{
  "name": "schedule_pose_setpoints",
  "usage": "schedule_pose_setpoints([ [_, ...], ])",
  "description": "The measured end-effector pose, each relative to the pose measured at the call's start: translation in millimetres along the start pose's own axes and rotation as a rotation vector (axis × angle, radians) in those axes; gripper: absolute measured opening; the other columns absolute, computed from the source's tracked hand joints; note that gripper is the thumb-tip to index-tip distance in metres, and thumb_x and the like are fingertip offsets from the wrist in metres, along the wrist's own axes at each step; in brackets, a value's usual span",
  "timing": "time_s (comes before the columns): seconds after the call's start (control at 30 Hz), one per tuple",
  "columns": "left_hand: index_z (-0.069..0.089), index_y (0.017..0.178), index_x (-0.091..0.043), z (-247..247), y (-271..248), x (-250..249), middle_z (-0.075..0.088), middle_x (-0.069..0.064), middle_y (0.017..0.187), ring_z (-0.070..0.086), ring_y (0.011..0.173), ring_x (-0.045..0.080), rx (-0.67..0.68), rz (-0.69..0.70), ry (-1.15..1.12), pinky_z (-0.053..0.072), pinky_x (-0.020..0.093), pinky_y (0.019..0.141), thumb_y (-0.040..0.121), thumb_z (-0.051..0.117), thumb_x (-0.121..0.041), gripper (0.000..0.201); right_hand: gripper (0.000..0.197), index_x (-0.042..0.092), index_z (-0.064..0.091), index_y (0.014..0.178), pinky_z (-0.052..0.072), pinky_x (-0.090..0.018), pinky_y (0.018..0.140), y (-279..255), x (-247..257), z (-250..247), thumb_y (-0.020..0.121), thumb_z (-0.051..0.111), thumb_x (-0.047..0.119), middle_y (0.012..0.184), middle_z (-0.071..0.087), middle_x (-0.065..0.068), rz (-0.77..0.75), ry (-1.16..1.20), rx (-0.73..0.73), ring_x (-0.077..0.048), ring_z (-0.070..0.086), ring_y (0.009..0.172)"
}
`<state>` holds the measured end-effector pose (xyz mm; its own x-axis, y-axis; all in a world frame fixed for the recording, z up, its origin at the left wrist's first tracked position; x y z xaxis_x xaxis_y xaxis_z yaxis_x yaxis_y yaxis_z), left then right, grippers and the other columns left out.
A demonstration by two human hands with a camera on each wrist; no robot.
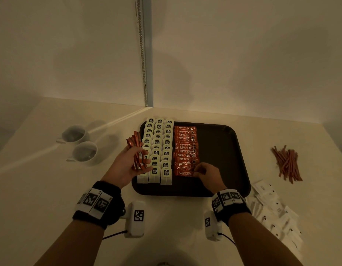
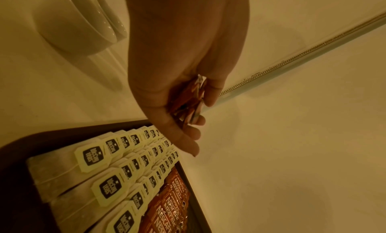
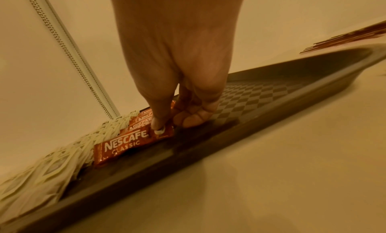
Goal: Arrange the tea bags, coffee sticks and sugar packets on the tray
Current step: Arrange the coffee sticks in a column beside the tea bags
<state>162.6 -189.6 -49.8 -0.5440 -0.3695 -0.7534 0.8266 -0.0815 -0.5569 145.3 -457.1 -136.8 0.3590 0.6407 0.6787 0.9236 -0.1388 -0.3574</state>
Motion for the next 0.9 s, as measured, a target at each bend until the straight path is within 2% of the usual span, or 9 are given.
schedule_pose_setpoints([
  [0.2,0.060,0.114,-0.012,5.9,-2.2,3.8,0.068,0.009,0.096,0.066,0.078,0.022,0.072,-0.024,0.045,0.059,0.034,0.063,0.096,0.048,-0.010,0.022,0.014,0.014,0.060,0.100,0.042,-0.026,0.091,2.2,-1.4,1.1,0.086,0.064,0.011,0.114,0.058,-0.002,0.019,-0.027,-0.007,-0.009,0.051,0.101],
  [0.3,0.060,0.111,-0.009,9.9,-4.6,4.5,0.074,0.007,0.094,0.069,0.078,0.020,0.096,-0.032,0.077,0.058,0.027,0.061,0.097,0.047,-0.011,0.019,0.014,0.014,0.060,0.099,0.042,-0.025,0.089,2.9,-2.5,1.9,0.086,0.064,0.012,0.113,0.058,-0.001,0.019,-0.057,-0.021,-0.008,0.050,0.099],
  [0.5,0.060,0.114,-0.005,18.0,-2.7,4.0,0.073,0.012,0.099,0.067,0.072,0.017,0.123,-0.028,0.168,0.045,0.017,0.044,0.094,0.054,-0.014,0.023,0.016,0.015,0.059,0.097,0.048,-0.026,0.086,5.0,-1.6,-2.6,0.084,0.067,0.021,0.106,0.057,-0.002,0.018,-0.089,-0.089,-0.012,0.056,0.096],
  [0.6,0.062,0.112,-0.009,25.0,-2.4,2.1,0.074,0.008,0.095,0.065,0.067,0.013,0.150,0.004,0.299,0.040,0.016,0.044,0.092,0.060,-0.019,0.022,0.025,0.014,0.059,0.102,0.054,-0.027,0.080,-3.2,33.9,-11.5,0.088,0.061,0.034,0.102,0.061,-0.001,-0.072,0.171,-0.084,-0.007,0.059,0.084],
  [0.63,0.063,0.109,-0.011,28.1,-2.6,1.2,0.074,0.006,0.092,0.064,0.066,0.011,0.161,0.027,0.377,0.040,0.017,0.046,0.090,0.062,-0.020,0.021,0.033,0.016,0.059,0.105,0.056,-0.029,0.078,-8.2,51.6,-13.1,0.087,0.057,0.043,0.102,0.063,-0.001,-0.091,0.318,-0.022,-0.009,0.062,0.082],
  [0.7,0.065,0.100,-0.015,34.5,-3.1,-1.6,0.071,0.001,0.082,0.062,0.062,0.007,0.160,0.103,0.560,0.041,0.017,0.049,0.083,0.071,-0.019,0.018,0.041,0.017,0.059,0.107,0.055,-0.025,0.068,-17.9,83.4,-14.1,0.086,0.049,0.051,0.095,0.065,0.000,-0.106,0.575,0.146,-0.010,0.063,0.073],
  [0.77,0.066,0.094,-0.019,40.2,-3.5,-4.8,0.069,-0.004,0.080,0.062,0.064,0.002,0.145,0.197,0.713,0.042,0.013,0.052,0.078,0.077,-0.015,0.020,0.036,0.011,0.060,0.106,0.051,-0.020,0.061,-23.7,103.2,-14.5,0.092,0.047,0.042,0.087,0.064,-0.002,-0.136,0.693,0.257,-0.011,0.061,0.067],
  [0.8,0.067,0.095,-0.019,41.6,-3.8,-6.1,0.069,-0.005,0.082,0.062,0.065,0.000,0.135,0.237,0.741,0.043,0.011,0.052,0.076,0.078,-0.013,0.023,0.031,0.008,0.060,0.105,0.051,-0.019,0.062,-25.4,109.1,-15.9,0.094,0.049,0.035,0.089,0.064,-0.004,-0.146,0.723,0.275,-0.012,0.061,0.069],
  [0.9,0.065,0.098,-0.007,39.6,-1.9,-9.3,0.070,0.003,0.087,0.065,0.071,0.007,0.099,0.291,0.630,0.049,0.012,0.055,0.077,0.077,-0.012,0.024,0.014,0.006,0.061,0.100,0.052,-0.021,0.069,-24.0,110.2,-20.3,0.094,0.051,0.013,0.093,0.064,-0.007,-0.154,0.810,0.271,-0.013,0.063,0.078],
])
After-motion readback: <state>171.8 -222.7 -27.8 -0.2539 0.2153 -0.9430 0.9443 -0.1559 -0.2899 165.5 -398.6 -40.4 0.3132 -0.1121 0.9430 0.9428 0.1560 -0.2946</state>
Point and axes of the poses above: each hand's wrist, its own y-axis towards the middle knuckle, its own z-axis out of the palm, x = y × z, the point moved 3 cm from there along y, towards the middle knuckle
